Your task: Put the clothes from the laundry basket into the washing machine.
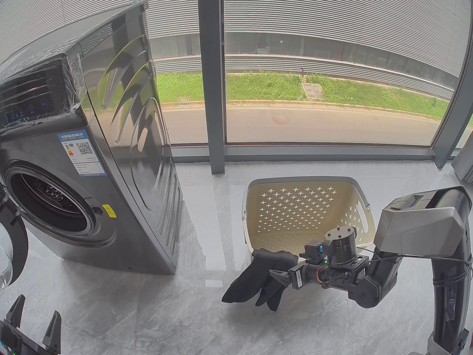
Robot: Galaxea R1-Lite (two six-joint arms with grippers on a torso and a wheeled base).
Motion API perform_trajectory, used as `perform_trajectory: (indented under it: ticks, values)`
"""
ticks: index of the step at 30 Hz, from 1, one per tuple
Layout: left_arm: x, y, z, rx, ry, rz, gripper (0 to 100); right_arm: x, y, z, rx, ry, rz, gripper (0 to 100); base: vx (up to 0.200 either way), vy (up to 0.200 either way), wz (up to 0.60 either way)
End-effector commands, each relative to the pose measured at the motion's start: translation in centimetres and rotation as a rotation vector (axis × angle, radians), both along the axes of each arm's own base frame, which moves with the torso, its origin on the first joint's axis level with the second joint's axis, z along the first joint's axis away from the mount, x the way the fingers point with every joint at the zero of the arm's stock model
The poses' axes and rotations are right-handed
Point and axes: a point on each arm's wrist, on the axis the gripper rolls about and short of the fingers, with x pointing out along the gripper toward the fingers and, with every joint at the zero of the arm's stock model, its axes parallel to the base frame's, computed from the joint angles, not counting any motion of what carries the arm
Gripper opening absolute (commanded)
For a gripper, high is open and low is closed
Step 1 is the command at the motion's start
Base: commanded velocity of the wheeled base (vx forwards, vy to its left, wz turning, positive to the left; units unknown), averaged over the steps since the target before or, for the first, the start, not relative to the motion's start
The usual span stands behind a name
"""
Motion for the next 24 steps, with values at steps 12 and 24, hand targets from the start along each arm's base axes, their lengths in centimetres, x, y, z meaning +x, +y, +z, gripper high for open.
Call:
perform_trajectory:
  ticks: [12, 24]
  values:
    - [0.0, 0.0, -0.5, 0.0, 0.0, 0.001, 100, 1.0, 0.8, -1.7, -0.008, -0.015, 0.016, 0, 0.0, 0.0, 0.0]
    - [0.0, 0.0, -0.5, -0.002, 0.0, 0.001, 100, -0.2, 0.3, 2.4, 0.026, -0.077, 0.017, 0, 0.0, 0.0, 0.0]
